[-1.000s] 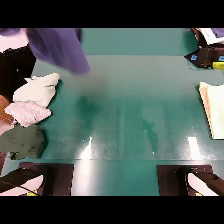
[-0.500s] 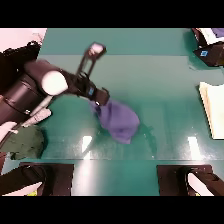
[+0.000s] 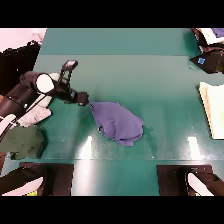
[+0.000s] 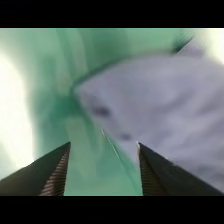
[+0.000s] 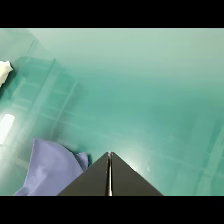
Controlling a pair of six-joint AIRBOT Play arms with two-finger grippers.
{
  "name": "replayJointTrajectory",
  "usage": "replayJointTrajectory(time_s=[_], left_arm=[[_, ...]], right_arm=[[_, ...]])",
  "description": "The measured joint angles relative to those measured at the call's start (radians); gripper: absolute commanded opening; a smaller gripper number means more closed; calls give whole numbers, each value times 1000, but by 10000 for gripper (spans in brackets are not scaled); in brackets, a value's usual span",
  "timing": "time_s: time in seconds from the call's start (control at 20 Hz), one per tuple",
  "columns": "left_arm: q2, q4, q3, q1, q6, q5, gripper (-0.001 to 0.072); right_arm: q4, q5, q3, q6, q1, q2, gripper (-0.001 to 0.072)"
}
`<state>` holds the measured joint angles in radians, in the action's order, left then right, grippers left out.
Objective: Fold the shirts.
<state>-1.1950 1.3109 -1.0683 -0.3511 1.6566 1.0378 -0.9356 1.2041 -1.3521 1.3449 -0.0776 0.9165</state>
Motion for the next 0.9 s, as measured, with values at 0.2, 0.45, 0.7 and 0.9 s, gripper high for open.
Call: replayJointTrajectory(time_s=[0.2, 0.45, 0.7, 0.9], left_arm=[[0, -175, 200, 43, -55, -55, 500], [0, -488, 369, 57, -197, -172, 500], [0, -631, 422, 60, -258, -246, 500], [-24, -700, 432, 21, -287, -288, 499]], right_arm=[[0, 3, 0, 0, 0, 0, 19], [0, 2, 0, 0, 0, 0, 19], [0, 0, 0, 0, 0, 0, 19], [1, 0, 0, 0, 0, 0, 19]])
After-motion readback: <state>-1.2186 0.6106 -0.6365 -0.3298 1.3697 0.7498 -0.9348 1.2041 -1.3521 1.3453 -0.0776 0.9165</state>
